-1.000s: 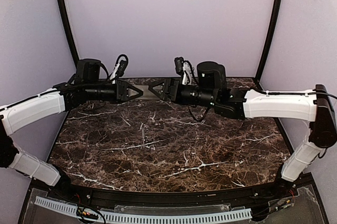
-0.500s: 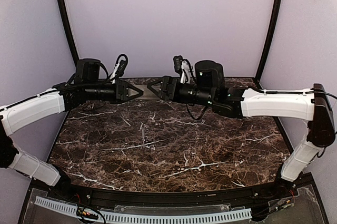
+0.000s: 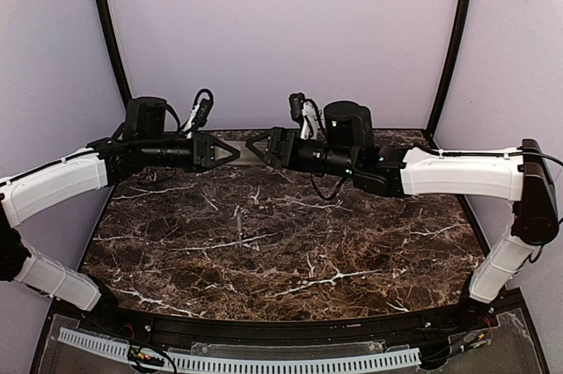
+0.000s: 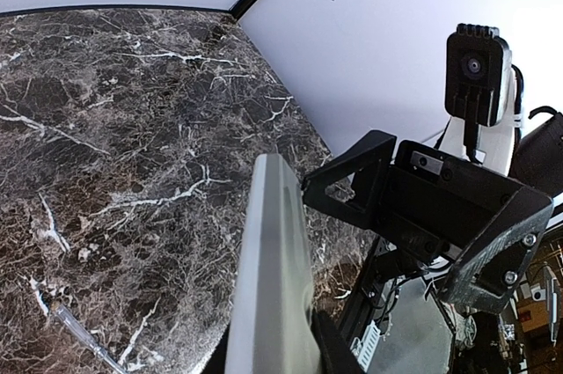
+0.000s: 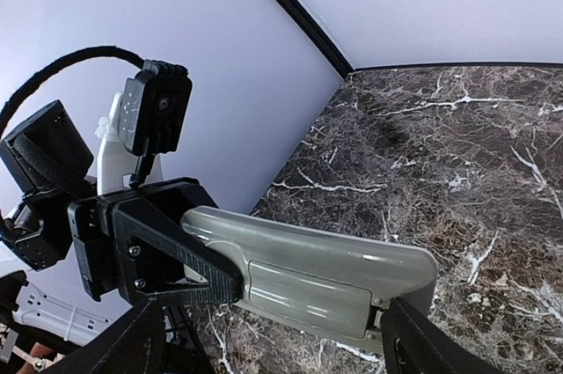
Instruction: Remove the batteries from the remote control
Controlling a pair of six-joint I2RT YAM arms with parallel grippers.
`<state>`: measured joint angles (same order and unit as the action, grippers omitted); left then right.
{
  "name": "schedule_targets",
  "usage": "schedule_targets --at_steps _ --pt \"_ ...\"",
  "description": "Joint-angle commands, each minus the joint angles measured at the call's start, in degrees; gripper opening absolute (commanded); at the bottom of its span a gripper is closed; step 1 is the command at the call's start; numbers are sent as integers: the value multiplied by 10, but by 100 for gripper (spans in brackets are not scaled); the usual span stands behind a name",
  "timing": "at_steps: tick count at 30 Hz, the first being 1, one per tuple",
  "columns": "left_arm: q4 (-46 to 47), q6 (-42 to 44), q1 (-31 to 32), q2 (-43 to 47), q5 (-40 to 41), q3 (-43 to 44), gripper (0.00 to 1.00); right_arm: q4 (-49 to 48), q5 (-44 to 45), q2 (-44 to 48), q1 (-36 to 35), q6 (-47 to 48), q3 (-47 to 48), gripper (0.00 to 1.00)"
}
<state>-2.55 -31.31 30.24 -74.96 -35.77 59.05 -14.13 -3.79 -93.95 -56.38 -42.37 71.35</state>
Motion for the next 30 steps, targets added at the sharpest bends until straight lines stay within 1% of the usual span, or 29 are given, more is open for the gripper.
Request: schedule_targets --at_steps 1,8,18,30 --pt "23 -2 0 23 -16 -11 0 -11 8 -11 -3 6 13 84" --pt "23 -4 0 26 -26 -14 0 -11 11 -14 -2 7 13 84" --pt "59 -15 0 29 -42 -21 0 -11 7 -19 -2 7 12 84" --pt "72 -23 0 35 -46 -27 0 3 7 -32 -2 11 18 84"
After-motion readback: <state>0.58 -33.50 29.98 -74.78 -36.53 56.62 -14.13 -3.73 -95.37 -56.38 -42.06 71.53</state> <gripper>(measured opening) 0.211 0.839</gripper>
